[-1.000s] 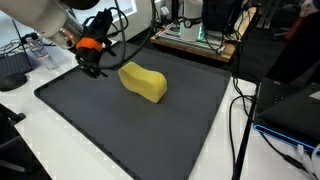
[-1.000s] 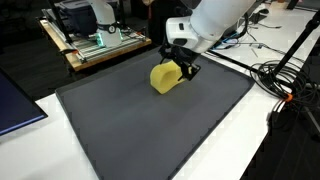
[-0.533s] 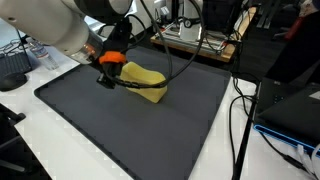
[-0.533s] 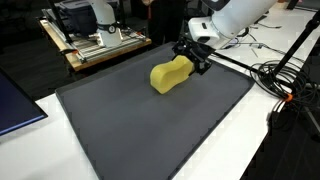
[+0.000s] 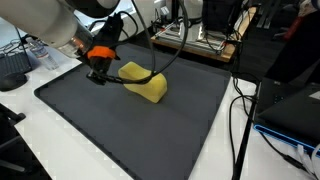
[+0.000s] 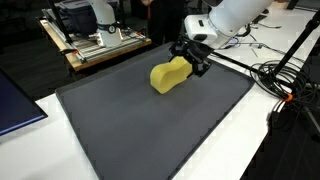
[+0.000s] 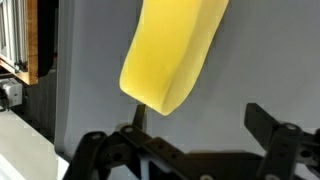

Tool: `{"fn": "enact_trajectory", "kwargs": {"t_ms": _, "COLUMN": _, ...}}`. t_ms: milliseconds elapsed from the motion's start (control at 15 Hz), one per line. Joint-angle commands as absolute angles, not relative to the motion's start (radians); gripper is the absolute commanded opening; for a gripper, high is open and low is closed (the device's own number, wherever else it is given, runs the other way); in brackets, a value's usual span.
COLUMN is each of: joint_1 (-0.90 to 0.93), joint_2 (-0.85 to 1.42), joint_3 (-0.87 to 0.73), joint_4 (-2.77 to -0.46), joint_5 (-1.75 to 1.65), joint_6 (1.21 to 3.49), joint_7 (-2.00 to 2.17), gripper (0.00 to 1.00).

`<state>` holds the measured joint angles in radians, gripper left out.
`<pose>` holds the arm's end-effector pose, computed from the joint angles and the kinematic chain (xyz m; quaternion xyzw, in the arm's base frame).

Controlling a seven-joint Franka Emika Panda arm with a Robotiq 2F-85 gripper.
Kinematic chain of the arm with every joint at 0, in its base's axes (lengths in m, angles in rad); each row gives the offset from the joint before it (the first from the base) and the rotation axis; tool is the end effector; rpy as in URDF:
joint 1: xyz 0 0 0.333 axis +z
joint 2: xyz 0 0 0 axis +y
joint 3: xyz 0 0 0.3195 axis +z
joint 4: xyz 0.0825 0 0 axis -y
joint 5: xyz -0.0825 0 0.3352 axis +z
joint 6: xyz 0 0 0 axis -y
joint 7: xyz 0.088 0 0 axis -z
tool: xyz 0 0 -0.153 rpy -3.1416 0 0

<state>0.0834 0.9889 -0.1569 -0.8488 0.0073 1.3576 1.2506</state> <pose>0.6651 -0.0108 0.2588 0.7766 -0.5817 -0.1553 0.1856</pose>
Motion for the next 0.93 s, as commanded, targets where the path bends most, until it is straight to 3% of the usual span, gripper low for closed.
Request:
{"fn": "enact_trajectory", "kwargs": {"t_ms": 0, "joint_1": 0.016, "joint_2": 0.991, "joint_3": -0.16, "joint_4": -0.825, "joint_5": 0.032, "joint_6": 1.356, "joint_7": 1.228, "gripper": 1.0}}
{"fn": "enact_trajectory", "kwargs": {"t_ms": 867, "joint_1": -0.243, "joint_2": 0.921, "joint_3": -0.115, "joint_4": -0.962, "joint_5": 0.248, "joint_6": 1.549, "joint_7": 1.106, "gripper": 1.0}}
